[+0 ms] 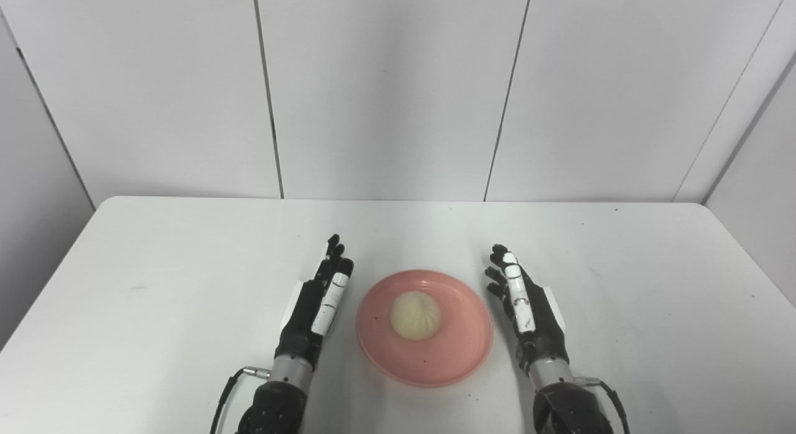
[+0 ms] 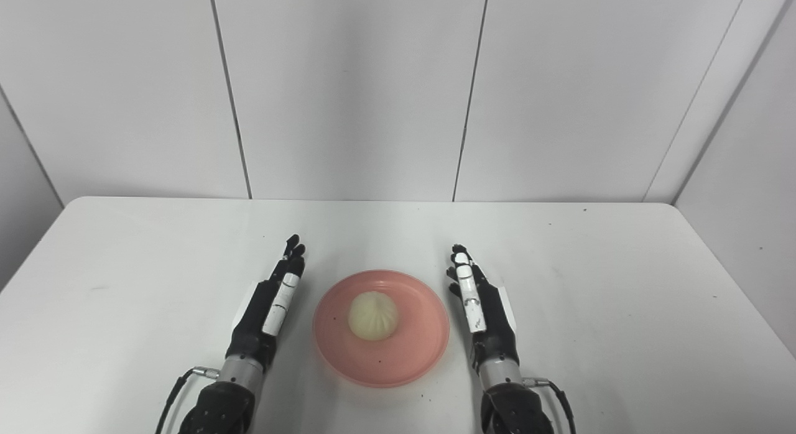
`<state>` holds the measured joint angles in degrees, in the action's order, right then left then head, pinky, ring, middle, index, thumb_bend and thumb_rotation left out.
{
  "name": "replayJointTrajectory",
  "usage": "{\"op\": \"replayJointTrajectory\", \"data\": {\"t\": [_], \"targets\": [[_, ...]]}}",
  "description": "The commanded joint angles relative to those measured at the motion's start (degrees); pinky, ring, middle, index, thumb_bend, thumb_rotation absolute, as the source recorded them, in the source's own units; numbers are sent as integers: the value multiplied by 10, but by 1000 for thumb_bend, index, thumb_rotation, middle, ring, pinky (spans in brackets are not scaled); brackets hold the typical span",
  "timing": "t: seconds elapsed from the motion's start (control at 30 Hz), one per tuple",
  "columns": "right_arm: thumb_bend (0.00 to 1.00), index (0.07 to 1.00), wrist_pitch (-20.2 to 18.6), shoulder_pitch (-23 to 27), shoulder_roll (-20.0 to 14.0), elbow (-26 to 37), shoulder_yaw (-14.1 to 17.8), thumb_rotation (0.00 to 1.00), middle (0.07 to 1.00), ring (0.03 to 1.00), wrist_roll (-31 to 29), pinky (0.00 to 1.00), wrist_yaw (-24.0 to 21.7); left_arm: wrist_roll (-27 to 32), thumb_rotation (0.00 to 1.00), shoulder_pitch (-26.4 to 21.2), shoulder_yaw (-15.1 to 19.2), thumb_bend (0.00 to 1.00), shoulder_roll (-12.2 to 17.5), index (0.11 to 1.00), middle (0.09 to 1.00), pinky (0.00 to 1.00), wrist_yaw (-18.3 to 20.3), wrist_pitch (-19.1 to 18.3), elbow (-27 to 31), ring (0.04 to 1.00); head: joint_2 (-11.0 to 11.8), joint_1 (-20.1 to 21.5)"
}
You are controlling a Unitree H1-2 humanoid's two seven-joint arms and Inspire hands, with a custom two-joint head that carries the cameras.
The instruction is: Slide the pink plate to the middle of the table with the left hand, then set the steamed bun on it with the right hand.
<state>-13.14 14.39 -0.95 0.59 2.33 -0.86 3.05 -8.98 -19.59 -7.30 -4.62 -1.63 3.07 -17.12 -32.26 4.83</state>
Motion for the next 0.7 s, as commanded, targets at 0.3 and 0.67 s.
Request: {"op": "replayJointTrajectory", "data": {"t": [0.3,0.67], "targets": [[668,900,-5,5,0,12,-3,1000,921,897,-1,897,-6,-2,1000,-8,-7,692,-3,1000,1000,1000,6,-7,12,996,0,0],[673,896,-2,6,-1,9,-3,1000,922,897,-5,895,-8,14,1000,-7,-5,688,-5,1000,1000,1000,16,-11,15,999,0,-1]]}}
